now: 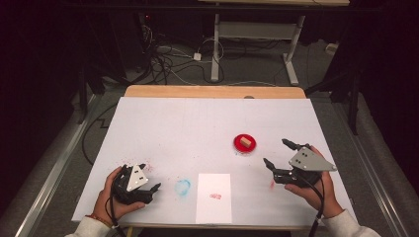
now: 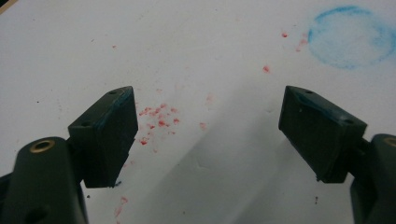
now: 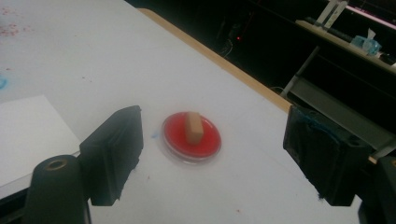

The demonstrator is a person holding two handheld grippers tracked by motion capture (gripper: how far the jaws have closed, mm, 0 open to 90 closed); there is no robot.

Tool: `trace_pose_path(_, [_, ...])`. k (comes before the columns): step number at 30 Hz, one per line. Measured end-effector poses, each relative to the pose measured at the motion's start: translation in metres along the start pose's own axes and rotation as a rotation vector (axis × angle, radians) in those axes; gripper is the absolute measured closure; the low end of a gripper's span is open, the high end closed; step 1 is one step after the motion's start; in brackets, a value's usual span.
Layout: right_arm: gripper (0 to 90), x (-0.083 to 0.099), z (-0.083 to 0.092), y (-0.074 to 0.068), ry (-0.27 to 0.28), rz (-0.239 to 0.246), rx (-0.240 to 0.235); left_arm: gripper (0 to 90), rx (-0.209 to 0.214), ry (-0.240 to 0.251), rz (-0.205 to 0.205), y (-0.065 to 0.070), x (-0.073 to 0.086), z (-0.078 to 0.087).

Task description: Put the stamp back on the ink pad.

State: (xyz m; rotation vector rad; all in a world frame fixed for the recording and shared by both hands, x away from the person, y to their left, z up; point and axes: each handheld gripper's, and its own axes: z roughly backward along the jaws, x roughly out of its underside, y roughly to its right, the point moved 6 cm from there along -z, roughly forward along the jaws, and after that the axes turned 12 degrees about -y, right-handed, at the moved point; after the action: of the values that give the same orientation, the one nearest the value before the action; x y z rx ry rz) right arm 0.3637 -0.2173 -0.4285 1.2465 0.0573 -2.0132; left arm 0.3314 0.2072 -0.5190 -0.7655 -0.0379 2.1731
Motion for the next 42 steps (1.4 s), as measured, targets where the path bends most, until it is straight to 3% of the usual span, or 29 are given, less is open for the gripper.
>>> trace_pose_path(9, [21.3,0.021,0.003,0.002,-0.008,0.008,0.03,19.3,0.003,0.008,-0.018,0.002,-0.004,0.0])
trace_pose_path(13, [22.5,0.033,0.002,0.002,-0.021,-0.012,0.036,19.3,0.005,0.015,-0.027,0.002,-0.006,0.0])
trace_pose_path(20, [22.2,0.058,0.002,0.002,-0.057,-0.015,0.074,19.3,0.006,0.03,-0.029,0.002,-0.011,0.0])
trace_pose_path(25, [20.9,0.077,0.0,-0.006,-0.111,-0.013,0.055,19.3,0.002,0.036,-0.034,0.003,-0.013,0.001])
trace_pose_path(38, [16.7,0.071,0.0,-0.014,-0.093,0.004,0.014,19.3,-0.005,0.034,-0.033,0.003,-0.01,0.003])
trace_pose_path(42, [16.5,0.069,0.002,-0.017,-0.091,0.016,0.023,19.3,-0.006,0.039,-0.035,0.005,-0.01,0.005])
